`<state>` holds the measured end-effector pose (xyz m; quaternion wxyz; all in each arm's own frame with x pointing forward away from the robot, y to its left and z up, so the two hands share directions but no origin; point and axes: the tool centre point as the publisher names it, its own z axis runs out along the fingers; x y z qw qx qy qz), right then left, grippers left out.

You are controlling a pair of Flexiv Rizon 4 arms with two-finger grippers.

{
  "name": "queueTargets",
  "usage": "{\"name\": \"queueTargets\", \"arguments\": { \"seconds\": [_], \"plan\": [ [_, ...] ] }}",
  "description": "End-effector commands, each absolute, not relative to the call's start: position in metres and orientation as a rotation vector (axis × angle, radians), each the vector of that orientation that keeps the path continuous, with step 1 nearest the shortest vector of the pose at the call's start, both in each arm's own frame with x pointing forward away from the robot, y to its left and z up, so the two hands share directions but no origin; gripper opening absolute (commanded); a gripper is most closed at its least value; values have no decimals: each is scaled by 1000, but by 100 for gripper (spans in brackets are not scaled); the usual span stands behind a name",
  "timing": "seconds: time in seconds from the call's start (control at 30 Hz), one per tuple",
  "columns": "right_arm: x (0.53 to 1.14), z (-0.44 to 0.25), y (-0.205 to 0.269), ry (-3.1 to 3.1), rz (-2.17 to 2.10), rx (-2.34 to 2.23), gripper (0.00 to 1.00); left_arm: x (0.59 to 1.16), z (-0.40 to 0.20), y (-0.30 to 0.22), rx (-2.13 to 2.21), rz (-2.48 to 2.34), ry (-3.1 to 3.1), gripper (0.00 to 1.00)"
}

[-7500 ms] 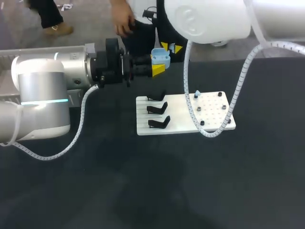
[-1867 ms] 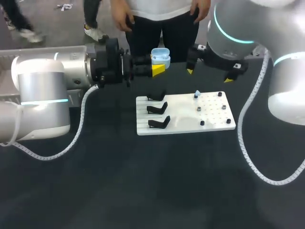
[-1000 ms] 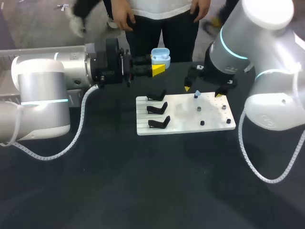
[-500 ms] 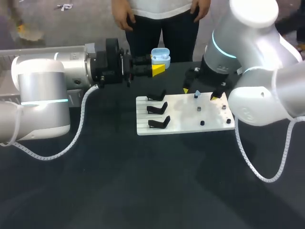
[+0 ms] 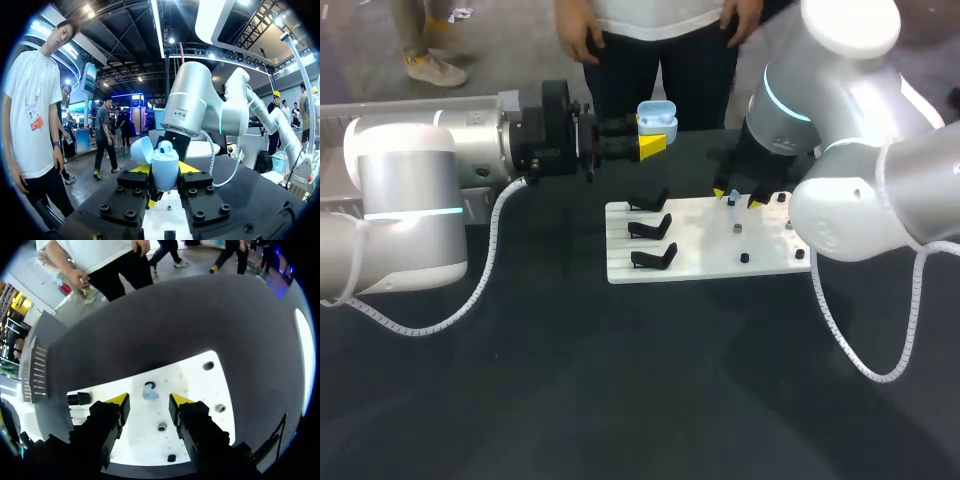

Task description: Pick up each earbud case from the left stands, insert the matching earbuds, close the lid, and place the case in the box.

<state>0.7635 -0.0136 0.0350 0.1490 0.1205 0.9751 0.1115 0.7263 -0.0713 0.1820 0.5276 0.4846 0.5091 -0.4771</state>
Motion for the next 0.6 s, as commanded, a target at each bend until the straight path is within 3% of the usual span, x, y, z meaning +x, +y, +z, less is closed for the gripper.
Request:
{"name": "queueTargets", "arguments": {
  "seconds": [0.03,0.6],
  "plan": [
    [767,33,-12,2809,322,346,49,725,182,-72,1154,-1135,1218,0],
    [774,28,-14,2819,311,367,47,725,182,-72,1154,-1135,1218,0]
  ]
}}
